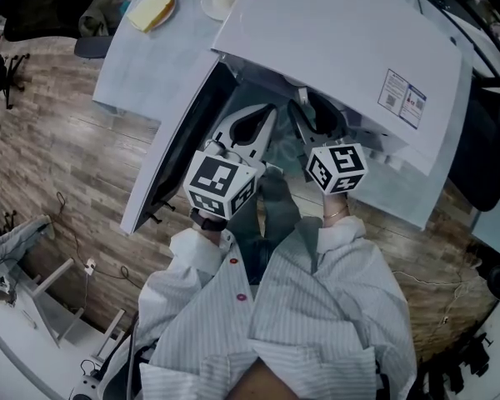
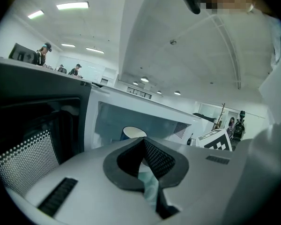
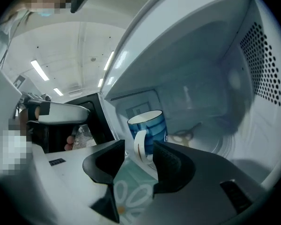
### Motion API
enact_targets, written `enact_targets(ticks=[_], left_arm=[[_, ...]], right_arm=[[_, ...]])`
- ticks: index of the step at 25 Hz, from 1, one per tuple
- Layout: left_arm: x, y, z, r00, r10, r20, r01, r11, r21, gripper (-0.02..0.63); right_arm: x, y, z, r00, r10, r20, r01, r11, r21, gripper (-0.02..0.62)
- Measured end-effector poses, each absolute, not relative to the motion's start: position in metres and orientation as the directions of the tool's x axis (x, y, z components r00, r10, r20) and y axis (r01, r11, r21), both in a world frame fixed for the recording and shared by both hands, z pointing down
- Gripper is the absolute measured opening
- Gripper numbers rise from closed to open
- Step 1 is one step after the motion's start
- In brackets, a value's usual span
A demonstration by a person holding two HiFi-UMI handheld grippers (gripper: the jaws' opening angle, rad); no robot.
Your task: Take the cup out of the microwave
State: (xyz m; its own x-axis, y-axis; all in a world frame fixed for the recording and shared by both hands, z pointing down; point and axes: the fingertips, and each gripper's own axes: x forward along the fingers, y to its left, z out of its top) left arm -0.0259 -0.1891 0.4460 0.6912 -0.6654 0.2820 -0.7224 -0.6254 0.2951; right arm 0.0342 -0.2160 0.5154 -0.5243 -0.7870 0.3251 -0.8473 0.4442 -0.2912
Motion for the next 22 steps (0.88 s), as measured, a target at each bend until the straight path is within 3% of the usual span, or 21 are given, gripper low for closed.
enact_targets(ticks=[10, 13, 22], left_arm=[[-0.035, -0.194, 0.450, 0.679, -0.675, 0.289, -0.734, -0.605, 0.309, 0.009], [-0.035, -0.196, 0.449, 0.680, -0.675, 0.287, -0.732, -0.606, 0.310, 0.009], [-0.035, -0.200, 0.449, 0.684, -0.672, 0.285, -0.729, -0.610, 0.311, 0.009]], right_arm=[[0.031, -0.226, 0.525, -0.524, -0.782, 0.338, -0.847, 0.434, -0.308, 0.188], [0.032, -0.227, 0.525, -0.512, -0.793, 0.330, -0.854, 0.425, -0.301, 0.128], [0.025, -0.230, 0.522, -0.493, -0.800, 0.341, -0.870, 0.459, -0.180, 0.087]])
